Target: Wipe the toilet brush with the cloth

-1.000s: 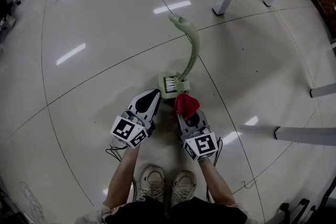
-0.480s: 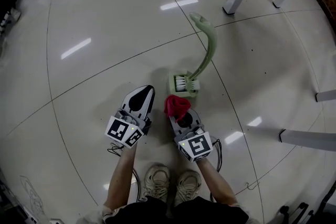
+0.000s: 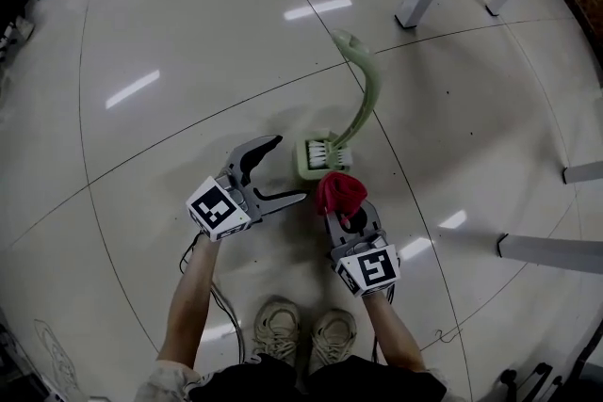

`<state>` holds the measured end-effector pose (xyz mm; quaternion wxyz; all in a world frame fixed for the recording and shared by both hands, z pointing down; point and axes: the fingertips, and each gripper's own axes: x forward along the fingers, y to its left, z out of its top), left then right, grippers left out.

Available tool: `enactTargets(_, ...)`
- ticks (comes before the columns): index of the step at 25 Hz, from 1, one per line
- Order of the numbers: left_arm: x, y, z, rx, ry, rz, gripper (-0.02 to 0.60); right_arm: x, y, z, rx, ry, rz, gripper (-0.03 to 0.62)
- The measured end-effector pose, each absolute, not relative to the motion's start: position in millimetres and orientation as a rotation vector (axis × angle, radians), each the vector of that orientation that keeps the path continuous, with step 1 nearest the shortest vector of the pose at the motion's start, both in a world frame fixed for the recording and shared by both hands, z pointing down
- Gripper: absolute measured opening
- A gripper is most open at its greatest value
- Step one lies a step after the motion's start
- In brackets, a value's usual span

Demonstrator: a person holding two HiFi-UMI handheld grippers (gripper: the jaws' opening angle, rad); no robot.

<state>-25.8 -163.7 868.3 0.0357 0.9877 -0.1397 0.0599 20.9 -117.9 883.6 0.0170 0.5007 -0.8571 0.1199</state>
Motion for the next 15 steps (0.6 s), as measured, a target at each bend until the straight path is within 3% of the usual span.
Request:
enactTargets(4, -2, -160, 889, 3.062, -0.226, 0.364, 0.480, 25, -123, 887, 1.564, -2.631, 0.362, 0.031)
enactTargets(15, 12, -178, 895, 2.967, -0.147, 0.300, 0.483, 32, -131, 888, 1.550, -2.632, 0.305, 0.031)
